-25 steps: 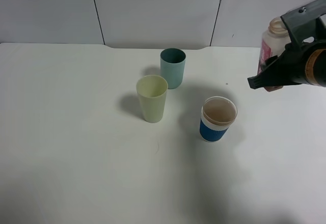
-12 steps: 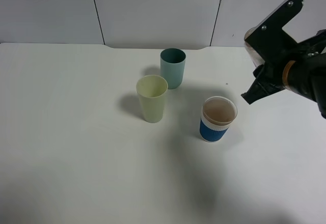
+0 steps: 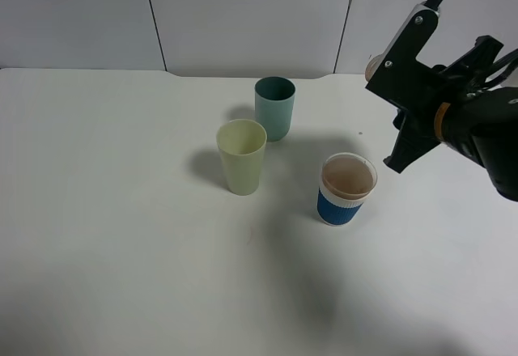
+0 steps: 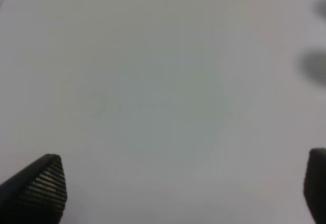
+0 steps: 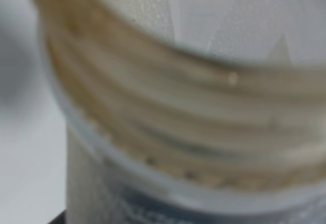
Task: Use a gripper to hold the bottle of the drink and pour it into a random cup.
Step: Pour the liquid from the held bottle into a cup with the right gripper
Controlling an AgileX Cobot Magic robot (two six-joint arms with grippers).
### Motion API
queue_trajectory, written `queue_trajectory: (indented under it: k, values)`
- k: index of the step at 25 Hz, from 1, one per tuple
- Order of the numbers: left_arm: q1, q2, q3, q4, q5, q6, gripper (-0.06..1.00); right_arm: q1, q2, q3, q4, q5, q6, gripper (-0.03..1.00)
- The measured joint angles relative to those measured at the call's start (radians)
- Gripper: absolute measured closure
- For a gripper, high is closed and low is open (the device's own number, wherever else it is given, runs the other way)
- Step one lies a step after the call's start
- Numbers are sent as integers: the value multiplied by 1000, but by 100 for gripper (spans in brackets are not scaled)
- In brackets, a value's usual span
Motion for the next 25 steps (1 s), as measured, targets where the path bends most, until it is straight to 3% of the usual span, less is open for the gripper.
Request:
queue_trajectory:
  k: [25]
  values:
    - [0, 0, 0, 0, 0, 0, 2, 0, 3, 0, -46, -11, -453, 60]
